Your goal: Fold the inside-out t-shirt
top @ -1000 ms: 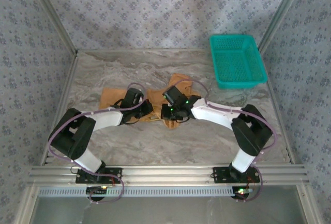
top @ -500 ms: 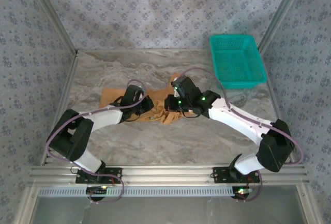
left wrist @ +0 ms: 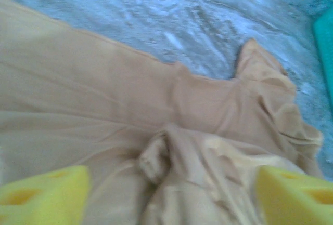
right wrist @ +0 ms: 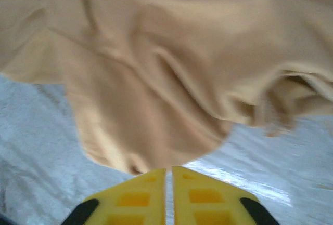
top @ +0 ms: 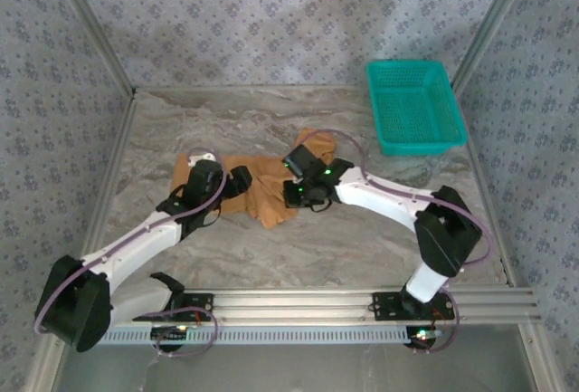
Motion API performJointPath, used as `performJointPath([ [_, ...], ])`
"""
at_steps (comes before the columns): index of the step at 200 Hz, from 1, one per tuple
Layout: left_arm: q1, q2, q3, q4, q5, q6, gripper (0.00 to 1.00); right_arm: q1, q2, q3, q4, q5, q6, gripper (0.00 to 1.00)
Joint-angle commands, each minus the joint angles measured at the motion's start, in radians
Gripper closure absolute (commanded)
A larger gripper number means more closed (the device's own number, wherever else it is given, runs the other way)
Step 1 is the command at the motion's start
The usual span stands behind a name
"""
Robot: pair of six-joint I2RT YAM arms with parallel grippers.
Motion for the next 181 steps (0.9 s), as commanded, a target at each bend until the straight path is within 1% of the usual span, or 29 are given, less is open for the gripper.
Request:
performJointPath([
  [1, 0.022, -0.045, -0.015, -0.108, -0.082, 0.016, 0.0, 0.064, 0.066, 0.107, -0.039, 0.036, -0.027, 0.79],
  [13, 0.049, -0.068, -0.01, -0.165, -0.084, 0.02, 0.0, 0.087, 0.112, 0.15, -0.048, 0.013, -0.028, 0.72],
  [25, 0.087, -0.091, -0.008, -0.22, -0.077, 0.027, 0.0, 0.109, 0.147, 0.181, -0.061, 0.002, -0.028, 0.6],
  [36, 0.131, -0.104, -0.011, -0.252, -0.043, 0.043, 0.0, 0.131, 0.174, 0.204, -0.09, 0.006, -0.027, 0.52],
  [42, 0.162, -0.106, -0.012, -0.267, -0.015, 0.046, 0.0, 0.139, 0.19, 0.216, -0.111, 0.015, -0.059, 0.49],
  [51, 0.212, -0.101, -0.011, -0.3, 0.032, 0.048, 0.0, 0.152, 0.21, 0.229, -0.149, 0.033, -0.061, 0.46],
  [59, 0.256, -0.094, -0.007, -0.332, 0.066, 0.046, 0.04, 0.163, 0.225, 0.237, -0.177, 0.055, -0.061, 0.44],
  [74, 0.32, -0.085, -0.012, -0.368, 0.11, 0.049, 0.18, 0.182, 0.245, 0.235, -0.216, 0.103, -0.061, 0.39],
  [85, 0.349, -0.081, -0.022, -0.377, 0.124, 0.051, 0.28, 0.192, 0.265, 0.236, -0.239, 0.141, -0.061, 0.36],
  [92, 0.359, -0.077, -0.029, -0.373, 0.126, 0.051, 0.32, 0.195, 0.28, 0.24, -0.254, 0.153, -0.061, 0.36],
  [101, 0.368, -0.069, -0.035, -0.365, 0.129, 0.05, 0.34, 0.197, 0.301, 0.246, -0.263, 0.162, -0.059, 0.35],
  [122, 0.372, -0.021, -0.043, -0.299, 0.146, 0.041, 0.34, 0.191, 0.324, 0.244, -0.256, 0.178, -0.052, 0.36],
  [133, 0.371, 0.018, -0.037, -0.259, 0.154, 0.037, 0.36, 0.178, 0.327, 0.247, -0.246, 0.204, -0.054, 0.41],
  [142, 0.372, 0.055, -0.033, -0.218, 0.16, 0.033, 0.36, 0.162, 0.324, 0.248, -0.234, 0.219, -0.055, 0.51],
  [147, 0.372, 0.077, -0.027, -0.194, 0.163, 0.031, 0.37, 0.152, 0.319, 0.248, -0.229, 0.221, -0.055, 0.59],
  [159, 0.372, 0.137, -0.011, -0.146, 0.17, 0.032, 0.39, 0.123, 0.299, 0.252, -0.229, 0.208, -0.062, 0.87],
  [163, 0.372, 0.157, -0.001, -0.137, 0.17, 0.032, 0.42, 0.115, 0.287, 0.255, -0.234, 0.202, -0.068, 0.95],
  [167, 0.371, 0.177, 0.01, -0.13, 0.171, 0.034, 0.47, 0.108, 0.275, 0.258, -0.242, 0.197, -0.076, 1.0],
  [175, 0.371, 0.215, 0.031, -0.119, 0.169, 0.042, 0.6, 0.095, 0.238, 0.26, -0.26, 0.191, -0.096, 1.0],
  [181, 0.372, 0.241, 0.048, -0.118, 0.16, 0.05, 0.73, 0.085, 0.203, 0.255, -0.271, 0.184, -0.117, 1.0],
])
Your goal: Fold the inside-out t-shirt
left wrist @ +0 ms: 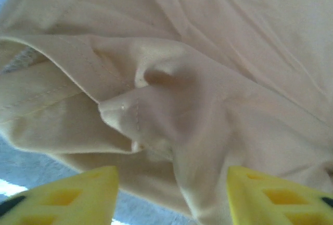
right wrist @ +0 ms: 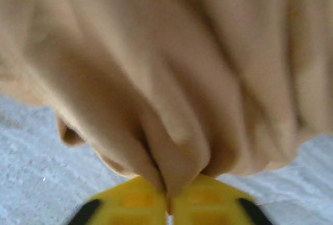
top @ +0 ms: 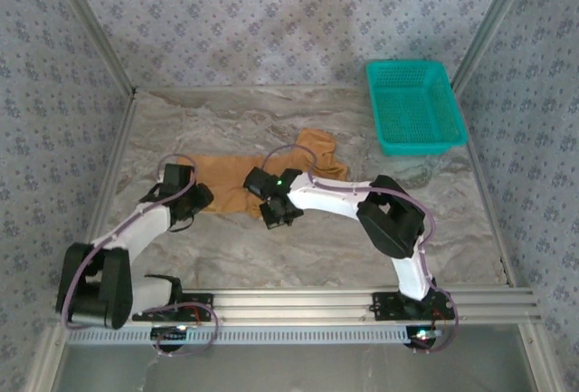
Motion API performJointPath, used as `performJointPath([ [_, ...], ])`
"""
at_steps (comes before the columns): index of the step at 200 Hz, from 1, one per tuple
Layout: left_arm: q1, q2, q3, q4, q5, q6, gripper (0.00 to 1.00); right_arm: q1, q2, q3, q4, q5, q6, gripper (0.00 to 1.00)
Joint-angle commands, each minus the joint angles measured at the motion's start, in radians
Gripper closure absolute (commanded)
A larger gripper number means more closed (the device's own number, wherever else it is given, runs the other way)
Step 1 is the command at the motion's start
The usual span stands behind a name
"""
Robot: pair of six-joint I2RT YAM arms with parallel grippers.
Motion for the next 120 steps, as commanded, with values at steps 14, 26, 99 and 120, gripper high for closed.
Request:
performJointPath([
  [14, 0.012, 0.125, 0.103, 0.064, -0.022, 0.035, 1.0, -0.08, -0.207, -0.001, -0.089, 0.005, -0.089, 1.0],
  [26, 0.025, 0.144, 0.122, 0.048, -0.029, 0.045, 1.0, -0.13, -0.295, -0.056, -0.086, -0.023, -0.111, 1.0],
  [99, 0.036, 0.079, 0.121, 0.009, -0.027, 0.03, 1.0, -0.497, -0.514, -0.432, 0.062, -0.167, -0.075, 0.9],
  [120, 0.035, 0.074, 0.106, 0.015, -0.009, 0.018, 1.0, -0.552, -0.469, -0.447, 0.059, -0.121, -0.042, 0.72],
])
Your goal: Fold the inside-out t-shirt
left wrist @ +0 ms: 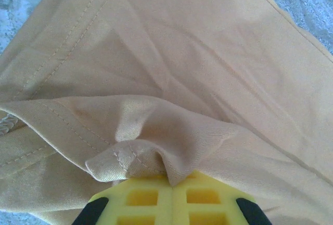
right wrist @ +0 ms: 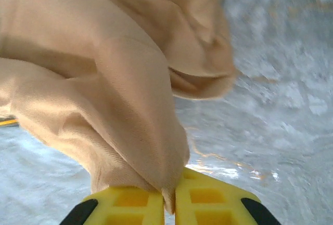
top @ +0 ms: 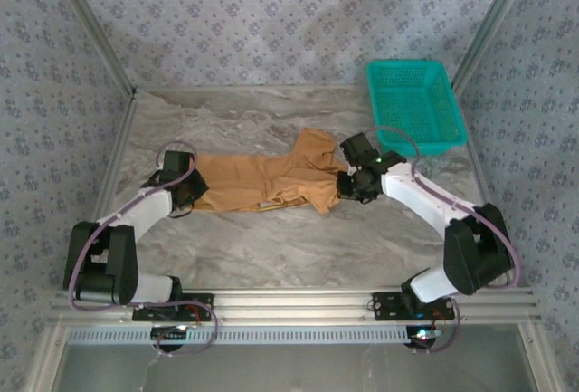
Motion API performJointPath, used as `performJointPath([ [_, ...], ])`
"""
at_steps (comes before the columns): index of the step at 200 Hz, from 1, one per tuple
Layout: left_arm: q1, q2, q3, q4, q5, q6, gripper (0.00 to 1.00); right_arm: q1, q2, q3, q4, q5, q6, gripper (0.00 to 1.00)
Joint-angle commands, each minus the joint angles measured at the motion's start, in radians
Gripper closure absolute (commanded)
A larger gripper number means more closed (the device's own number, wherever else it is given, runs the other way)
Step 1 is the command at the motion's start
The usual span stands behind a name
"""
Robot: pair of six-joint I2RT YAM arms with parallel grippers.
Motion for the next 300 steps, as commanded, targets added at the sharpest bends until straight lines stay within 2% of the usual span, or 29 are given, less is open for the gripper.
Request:
performJointPath([
  [1, 0.0, -0.026, 0.0, -0.008, 0.008, -0.003, 1.0, -0.042, 0.036, -0.016, 0.003, 0.024, 0.037, 0.71],
  [13, -0.004, -0.034, -0.013, 0.004, 0.019, -0.013, 1.0, -0.039, 0.04, -0.011, 0.023, 0.043, 0.046, 0.56],
  [33, -0.015, -0.041, -0.02, 0.003, 0.02, -0.018, 1.0, 0.012, 0.031, 0.008, 0.01, 0.046, 0.05, 0.44],
  [64, -0.018, -0.041, -0.022, 0.0, 0.022, -0.015, 1.0, 0.129, -0.018, -0.025, -0.026, 0.075, 0.071, 0.36],
  [73, -0.018, -0.04, -0.023, -0.001, 0.022, -0.015, 1.0, 0.161, -0.045, -0.061, -0.008, 0.068, 0.089, 0.3],
  [90, -0.018, -0.037, -0.026, 0.006, 0.028, -0.016, 1.0, 0.209, -0.086, -0.126, 0.057, 0.05, 0.127, 0.29],
  [102, -0.02, -0.036, -0.028, 0.01, 0.032, -0.018, 1.0, 0.231, -0.108, -0.176, 0.133, 0.029, 0.16, 0.35],
  [121, -0.02, -0.035, -0.031, 0.011, 0.036, -0.02, 1.0, 0.232, -0.096, -0.213, 0.215, -0.014, 0.183, 0.56],
  [150, -0.02, -0.046, -0.035, 0.003, 0.037, -0.019, 1.0, 0.232, -0.021, -0.189, 0.236, -0.023, 0.171, 0.68],
  [206, -0.02, -0.075, -0.057, -0.004, 0.028, -0.022, 1.0, 0.202, 0.137, -0.138, 0.311, -0.036, 0.143, 0.64],
  [213, -0.019, -0.077, -0.057, -0.004, 0.028, -0.02, 1.0, 0.198, 0.151, -0.124, 0.314, -0.042, 0.144, 0.69],
  [222, -0.018, -0.078, -0.055, -0.009, 0.026, -0.02, 1.0, 0.195, 0.16, -0.104, 0.304, -0.045, 0.145, 0.84],
  [236, -0.017, -0.084, -0.049, -0.018, 0.022, -0.017, 1.0, 0.195, 0.151, -0.071, 0.263, -0.045, 0.137, 1.0],
  [274, 0.0, -0.137, -0.007, -0.077, 0.009, 0.009, 1.0, 0.166, -0.029, 0.087, -0.001, -0.079, 0.062, 1.0],
  [300, 0.028, -0.186, 0.044, -0.128, 0.006, 0.036, 1.0, 0.07, -0.157, 0.267, -0.156, -0.132, -0.012, 1.0],
])
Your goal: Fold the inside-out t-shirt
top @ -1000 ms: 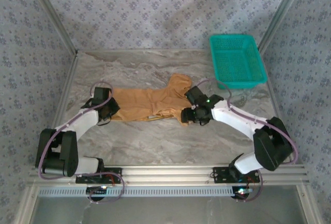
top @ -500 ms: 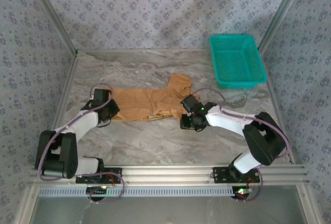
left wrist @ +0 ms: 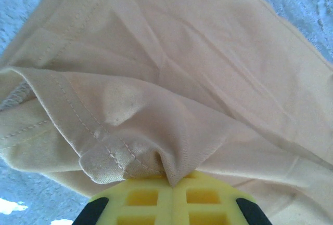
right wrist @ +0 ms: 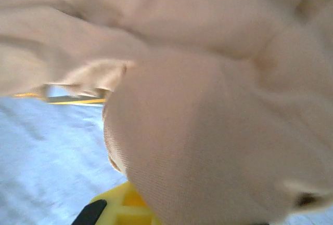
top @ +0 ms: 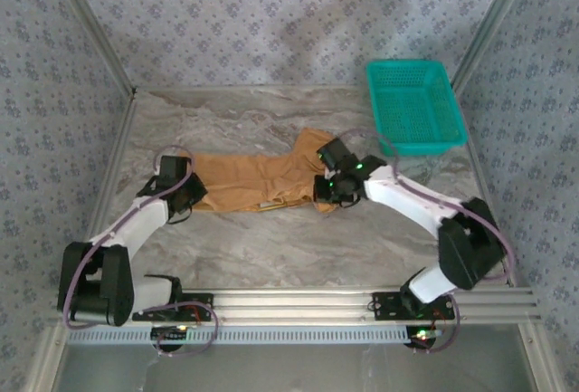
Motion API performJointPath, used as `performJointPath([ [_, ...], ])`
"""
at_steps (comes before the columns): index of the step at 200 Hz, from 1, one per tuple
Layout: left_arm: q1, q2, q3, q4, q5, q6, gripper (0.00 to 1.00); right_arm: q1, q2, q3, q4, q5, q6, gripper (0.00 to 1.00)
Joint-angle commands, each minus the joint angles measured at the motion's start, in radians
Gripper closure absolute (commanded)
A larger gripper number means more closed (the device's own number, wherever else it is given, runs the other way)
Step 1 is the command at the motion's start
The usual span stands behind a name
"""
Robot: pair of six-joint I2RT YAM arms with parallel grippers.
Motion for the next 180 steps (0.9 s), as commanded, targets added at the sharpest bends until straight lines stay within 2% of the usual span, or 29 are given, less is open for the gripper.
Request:
performJointPath([
  [1, 0.028, -0.055, 0.082, -0.07, -0.016, 0.038, 1.0, -0.083, -0.139, 0.17, -0.198, -0.055, -0.088, 1.0],
  [41, 0.064, -0.099, 0.198, -0.146, -0.016, 0.076, 1.0, -0.309, -0.249, 0.282, -0.259, -0.164, -0.114, 1.0],
  [79, 0.076, -0.108, 0.249, -0.178, -0.013, 0.091, 1.0, -0.456, -0.259, 0.216, -0.227, -0.256, -0.109, 1.0],
  [107, 0.075, -0.093, 0.226, -0.151, 0.027, 0.079, 1.0, -0.455, -0.214, 0.138, -0.156, -0.263, -0.088, 1.0],
  [129, 0.07, -0.04, 0.188, -0.093, 0.092, 0.059, 1.0, -0.413, -0.136, 0.106, -0.108, -0.262, -0.086, 1.0],
  [154, 0.054, 0.088, 0.208, -0.055, 0.126, 0.064, 1.0, -0.367, -0.013, 0.114, -0.059, -0.216, -0.089, 1.0],
  [180, 0.049, 0.255, 0.334, -0.041, 0.144, 0.078, 1.0, -0.354, 0.12, 0.194, -0.053, -0.099, -0.104, 1.0],
])
